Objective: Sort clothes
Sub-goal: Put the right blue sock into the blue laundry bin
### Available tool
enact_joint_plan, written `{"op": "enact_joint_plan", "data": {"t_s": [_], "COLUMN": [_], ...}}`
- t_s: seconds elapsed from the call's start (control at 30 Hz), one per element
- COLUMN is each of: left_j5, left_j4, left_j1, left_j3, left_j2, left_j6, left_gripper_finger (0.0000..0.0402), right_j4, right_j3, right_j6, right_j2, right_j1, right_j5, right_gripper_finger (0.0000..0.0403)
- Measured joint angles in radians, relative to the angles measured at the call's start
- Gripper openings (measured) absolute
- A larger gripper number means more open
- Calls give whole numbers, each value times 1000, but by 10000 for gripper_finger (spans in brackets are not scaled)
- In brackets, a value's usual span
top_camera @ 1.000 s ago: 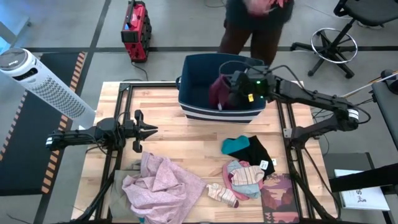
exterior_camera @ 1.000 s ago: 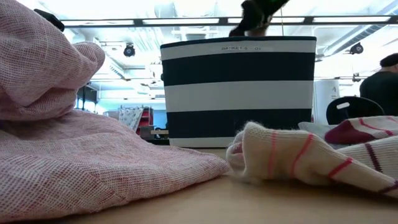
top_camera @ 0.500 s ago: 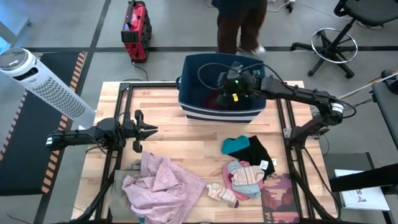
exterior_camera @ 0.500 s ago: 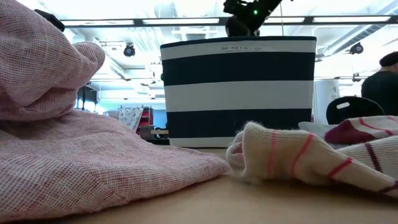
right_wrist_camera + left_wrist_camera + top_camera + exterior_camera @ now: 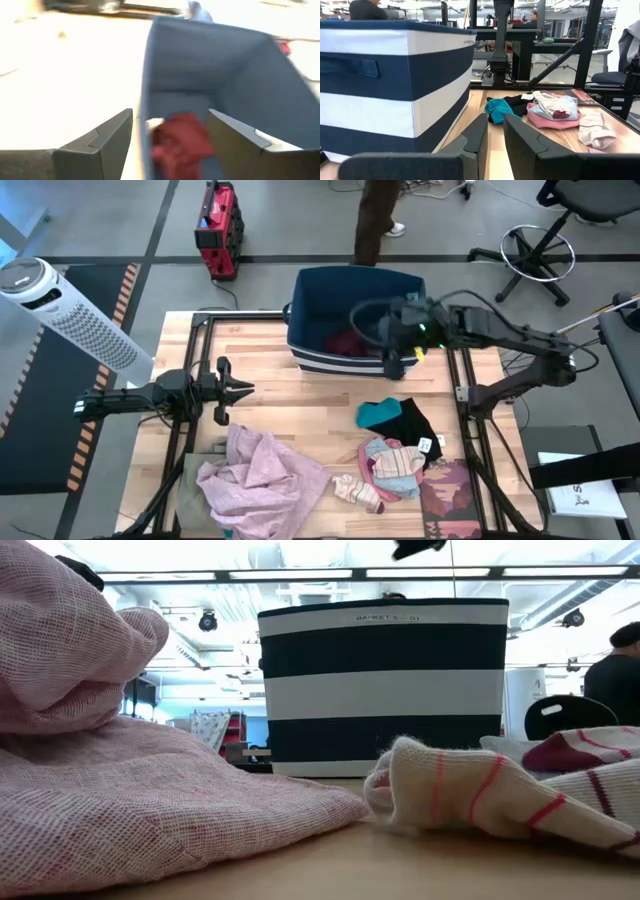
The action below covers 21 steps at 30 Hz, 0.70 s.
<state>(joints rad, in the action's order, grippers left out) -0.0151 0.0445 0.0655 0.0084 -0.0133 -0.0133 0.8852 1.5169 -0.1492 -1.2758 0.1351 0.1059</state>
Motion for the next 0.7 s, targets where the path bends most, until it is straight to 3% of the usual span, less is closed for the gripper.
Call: {"op": "enact_joint_plan", "data": {"t_s": [0.3,0.47,0.7], "left_j5": [0,0,5], "left_j4": [7,11,25], "left_j1": [0,0,0], "left_j3": [0,0,0], "left_j2": [-3,-7,-7], "left_j6": [0,0,0], "left_gripper_finger": [50,50,50], "right_j4": [12,-70,-234], "right_j3": [-218,-374,-574], "right_j6": [191,294,361], "right_j2": [72,64,46], "right_j1": [-254,-380,-455], "right_j5": [0,33,79], "right_gripper_finger": [222,221,234]}}
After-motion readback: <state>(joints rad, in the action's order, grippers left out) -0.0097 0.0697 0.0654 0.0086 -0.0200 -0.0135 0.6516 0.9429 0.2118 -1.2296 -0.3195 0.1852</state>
